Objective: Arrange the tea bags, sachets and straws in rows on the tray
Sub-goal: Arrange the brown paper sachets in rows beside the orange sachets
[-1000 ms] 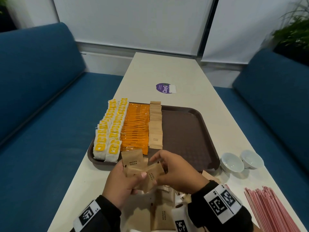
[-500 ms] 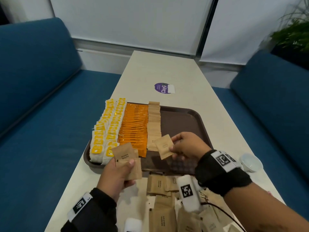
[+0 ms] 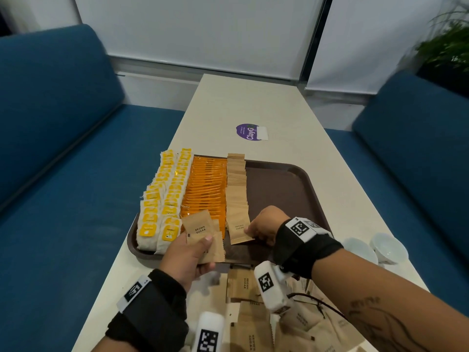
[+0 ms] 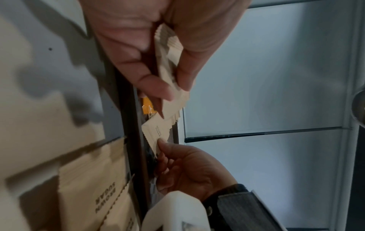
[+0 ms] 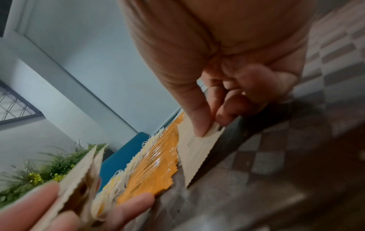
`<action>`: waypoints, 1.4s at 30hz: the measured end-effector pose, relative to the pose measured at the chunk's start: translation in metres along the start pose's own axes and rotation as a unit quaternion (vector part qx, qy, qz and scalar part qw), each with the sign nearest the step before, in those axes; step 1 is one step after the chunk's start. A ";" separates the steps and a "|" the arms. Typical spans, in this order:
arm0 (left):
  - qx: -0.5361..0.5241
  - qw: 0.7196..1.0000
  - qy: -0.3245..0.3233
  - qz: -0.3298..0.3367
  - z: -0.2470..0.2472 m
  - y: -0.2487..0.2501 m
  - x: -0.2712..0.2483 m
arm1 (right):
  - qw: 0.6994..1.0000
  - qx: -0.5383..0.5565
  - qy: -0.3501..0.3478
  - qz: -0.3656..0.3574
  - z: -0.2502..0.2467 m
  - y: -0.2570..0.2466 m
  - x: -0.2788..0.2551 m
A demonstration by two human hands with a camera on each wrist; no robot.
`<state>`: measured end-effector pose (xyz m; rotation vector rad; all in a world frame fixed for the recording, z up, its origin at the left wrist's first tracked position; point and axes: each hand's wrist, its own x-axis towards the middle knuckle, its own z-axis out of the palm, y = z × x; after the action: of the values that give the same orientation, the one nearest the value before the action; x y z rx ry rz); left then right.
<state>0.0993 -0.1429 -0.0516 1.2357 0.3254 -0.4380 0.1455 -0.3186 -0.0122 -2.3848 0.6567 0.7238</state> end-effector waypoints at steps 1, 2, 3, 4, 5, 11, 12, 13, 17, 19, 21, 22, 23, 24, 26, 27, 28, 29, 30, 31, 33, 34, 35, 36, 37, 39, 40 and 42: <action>0.003 1.000 0.000 0.000 0.000 0.000 0.001 | 1.000 -0.026 0.006 0.004 0.001 -0.001 0.001; 0.006 1.000 -0.001 0.000 0.001 0.000 0.001 | 0.998 -0.055 0.008 0.009 0.002 -0.002 0.002; 0.007 1.000 -0.002 0.000 0.001 0.001 0.001 | 0.997 -0.079 0.008 0.015 0.002 -0.003 0.003; 0.007 1.000 -0.005 0.001 0.001 0.001 0.000 | 0.995 -0.097 0.005 0.021 0.002 -0.004 0.005; 0.007 1.000 -0.008 0.002 0.002 0.001 0.000 | 0.994 -0.102 -0.002 0.028 0.002 -0.005 0.007; 0.016 1.000 -0.011 0.008 0.002 0.002 -0.003 | 0.995 -0.073 -0.054 0.046 0.000 -0.012 0.008; 0.018 1.000 -0.011 0.008 0.002 0.002 -0.003 | 0.996 -0.051 -0.055 0.044 0.000 -0.011 0.009; 0.018 1.000 -0.012 0.008 0.002 0.002 -0.003 | 0.997 -0.031 -0.052 0.042 -0.001 -0.011 0.009; 0.021 1.000 -0.008 0.010 0.002 0.002 -0.004 | 0.999 -0.029 -0.025 0.034 0.005 -0.009 0.013; 0.020 1.000 -0.007 0.011 0.002 0.002 -0.004 | 1.000 -0.013 -0.001 0.021 0.007 -0.007 0.014; 0.023 1.000 -0.007 0.013 0.002 0.001 -0.004 | 1.000 -0.002 0.025 0.003 0.008 -0.004 0.014; 0.025 1.000 -0.005 0.014 0.002 0.001 -0.004 | 0.999 0.002 0.037 -0.004 0.008 -0.002 0.014; 0.029 0.999 -0.002 0.014 0.001 0.000 -0.003 | 0.999 0.009 0.043 -0.006 0.008 -0.003 0.014; 0.032 0.999 0.000 0.014 0.001 0.000 -0.003 | 0.999 0.025 0.043 -0.008 0.007 -0.004 0.012; 0.036 0.999 0.002 0.013 0.001 0.000 -0.003 | 0.995 0.096 0.020 0.006 0.006 -0.007 0.009; 0.035 0.999 0.001 0.012 0.001 0.000 -0.003 | 0.993 0.121 0.002 0.012 0.005 -0.008 0.007; 0.034 0.999 0.000 0.012 0.001 0.000 -0.003 | 0.991 0.135 -0.010 0.012 0.004 -0.009 0.004; 0.034 0.999 -0.001 0.012 0.001 0.000 -0.003 | 0.990 0.142 -0.015 0.010 0.003 -0.009 0.002; 0.035 0.999 0.000 0.012 0.001 0.000 -0.003 | 0.990 0.142 -0.012 0.002 0.002 -0.008 0.002; 0.034 0.999 0.001 0.012 0.001 0.000 -0.004 | 0.991 0.135 0.000 -0.012 0.001 -0.007 0.002; 0.026 1.000 -0.002 0.015 0.000 0.000 -0.005 | 0.988 0.143 0.031 -0.047 -0.001 -0.002 0.000; 0.020 1.000 -0.004 0.016 0.000 0.000 -0.006 | 0.985 0.153 0.041 -0.064 -0.003 0.000 -0.002; 0.014 1.000 -0.005 0.017 0.001 0.001 -0.008 | 0.983 0.161 0.048 -0.078 -0.004 0.003 -0.006; 0.009 1.000 -0.007 0.017 0.001 0.002 -0.010 | 0.980 0.167 0.056 -0.092 -0.007 0.005 -0.010; 0.003 1.000 -0.012 0.017 0.002 0.002 -0.013 | 0.977 0.172 0.063 -0.108 -0.009 0.007 -0.015; -0.008 0.999 -0.031 0.017 0.001 0.003 -0.019 | 0.968 0.190 0.070 -0.150 -0.012 0.009 -0.028; -0.010 0.999 -0.045 0.019 0.001 0.003 -0.022 | 0.962 0.199 0.062 -0.174 -0.013 0.011 -0.037; -0.005 0.997 -0.074 0.028 0.001 0.002 -0.029 | 0.953 0.209 0.017 -0.218 -0.012 0.015 -0.058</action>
<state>0.0754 -0.1391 -0.0361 1.1929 0.1652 -0.4764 0.0982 -0.3209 0.0267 -2.0439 0.2421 0.3136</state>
